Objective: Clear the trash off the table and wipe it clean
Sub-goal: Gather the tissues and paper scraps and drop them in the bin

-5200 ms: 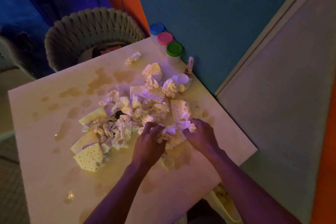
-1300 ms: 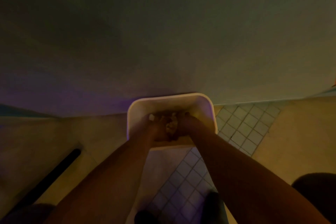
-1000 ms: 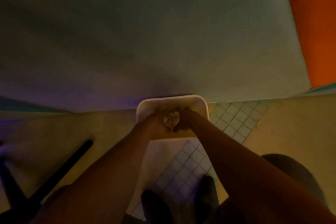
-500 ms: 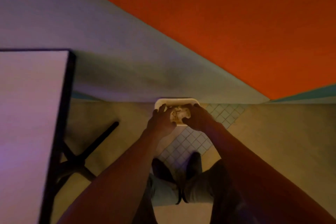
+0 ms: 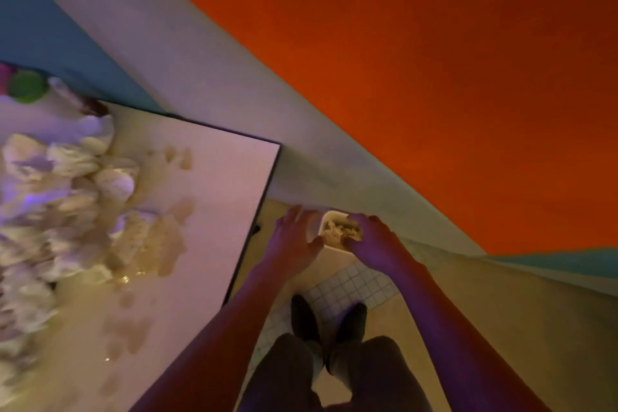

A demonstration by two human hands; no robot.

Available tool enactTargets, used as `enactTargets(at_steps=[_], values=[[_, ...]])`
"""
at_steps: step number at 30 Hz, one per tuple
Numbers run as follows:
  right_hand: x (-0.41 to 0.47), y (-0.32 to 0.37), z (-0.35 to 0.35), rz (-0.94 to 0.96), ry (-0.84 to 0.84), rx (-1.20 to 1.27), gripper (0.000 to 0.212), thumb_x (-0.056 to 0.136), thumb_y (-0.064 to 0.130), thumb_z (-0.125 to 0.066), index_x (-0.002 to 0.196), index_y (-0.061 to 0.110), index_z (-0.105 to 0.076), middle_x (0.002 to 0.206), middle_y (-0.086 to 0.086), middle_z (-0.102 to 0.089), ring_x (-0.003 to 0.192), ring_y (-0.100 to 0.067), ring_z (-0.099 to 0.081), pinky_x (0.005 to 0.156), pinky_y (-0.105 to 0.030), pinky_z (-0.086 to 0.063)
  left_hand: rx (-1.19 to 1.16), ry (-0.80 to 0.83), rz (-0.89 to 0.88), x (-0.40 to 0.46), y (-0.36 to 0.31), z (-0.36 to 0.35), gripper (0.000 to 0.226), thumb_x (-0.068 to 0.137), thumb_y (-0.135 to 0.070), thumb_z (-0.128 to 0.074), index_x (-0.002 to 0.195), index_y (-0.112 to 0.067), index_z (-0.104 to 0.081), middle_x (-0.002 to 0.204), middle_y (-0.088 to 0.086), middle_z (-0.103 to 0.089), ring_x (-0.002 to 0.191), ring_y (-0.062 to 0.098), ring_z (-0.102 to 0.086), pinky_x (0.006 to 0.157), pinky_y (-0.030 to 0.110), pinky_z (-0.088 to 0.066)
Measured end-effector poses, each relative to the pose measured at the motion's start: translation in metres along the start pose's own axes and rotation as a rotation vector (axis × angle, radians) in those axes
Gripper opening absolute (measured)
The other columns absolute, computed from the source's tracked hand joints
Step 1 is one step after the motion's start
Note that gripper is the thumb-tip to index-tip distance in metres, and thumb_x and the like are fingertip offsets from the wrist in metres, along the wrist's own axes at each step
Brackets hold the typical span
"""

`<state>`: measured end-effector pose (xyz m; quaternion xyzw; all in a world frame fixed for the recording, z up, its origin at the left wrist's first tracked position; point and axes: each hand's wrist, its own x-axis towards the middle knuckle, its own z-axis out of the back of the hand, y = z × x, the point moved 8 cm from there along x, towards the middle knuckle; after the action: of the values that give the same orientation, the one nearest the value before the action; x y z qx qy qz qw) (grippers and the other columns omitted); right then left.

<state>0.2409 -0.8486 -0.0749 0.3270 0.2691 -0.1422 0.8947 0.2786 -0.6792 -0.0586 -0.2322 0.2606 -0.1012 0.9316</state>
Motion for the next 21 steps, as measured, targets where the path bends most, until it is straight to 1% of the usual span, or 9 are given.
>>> enactTargets(at_steps=[4,8,11,16,21], values=[[-0.017,0.063,0.004,0.080,-0.003,-0.037,0.055,0.088,0.035,-0.066,0.139,0.026,-0.048,0.131,-0.012,-0.052,0.122,-0.033,-0.053,0.097,-0.036,-0.044,-0.026,-0.082,0.006,-0.036,0.022,0.048,0.063,0.089,-0.034,-0.067,0.146,-0.023,-0.043,0.156,0.009,-0.032,0.141,0.030,-0.035,0.113,0.033,-0.030],[-0.025,0.125,-0.002,0.176,-0.012,-0.072,0.057,0.086,0.034,-0.066,0.139,0.026,-0.049,0.130,-0.013,-0.053,0.122,-0.034,-0.054,0.100,-0.040,-0.046,-0.079,-0.149,0.087,-0.070,0.057,0.089,0.061,0.093,-0.039,-0.062,0.149,-0.031,-0.038,0.161,0.004,-0.022,0.139,0.035,-0.035,0.109,0.041,-0.037],[-0.028,0.167,-0.012,0.234,0.010,-0.135,0.056,0.088,0.035,-0.064,0.140,0.027,-0.046,0.133,-0.012,-0.050,0.124,-0.032,-0.052,0.101,-0.040,-0.045,-0.108,-0.226,0.117,-0.094,0.084,0.114,0.059,0.093,-0.040,-0.061,0.148,-0.032,-0.040,0.160,0.004,-0.024,0.138,0.037,-0.036,0.107,0.045,-0.039],[-0.029,0.231,-0.040,0.358,0.057,-0.212,0.053,0.089,0.040,-0.064,0.139,0.031,-0.048,0.135,-0.006,-0.049,0.122,-0.026,-0.053,0.100,-0.037,-0.046,-0.158,-0.331,0.254,-0.135,0.138,0.143,0.056,0.093,-0.040,-0.061,0.146,-0.032,-0.043,0.158,0.003,-0.027,0.135,0.037,-0.037,0.107,0.043,-0.037],[-0.027,0.282,-0.072,0.461,0.123,-0.258,0.053,0.088,0.043,-0.062,0.138,0.034,-0.045,0.137,-0.004,-0.048,0.123,-0.025,-0.052,0.100,-0.040,-0.046,-0.183,-0.400,0.390,-0.166,0.190,0.156,0.057,0.092,-0.040,-0.063,0.145,-0.031,-0.044,0.158,0.004,-0.028,0.134,0.038,-0.041,0.108,0.040,-0.036]])
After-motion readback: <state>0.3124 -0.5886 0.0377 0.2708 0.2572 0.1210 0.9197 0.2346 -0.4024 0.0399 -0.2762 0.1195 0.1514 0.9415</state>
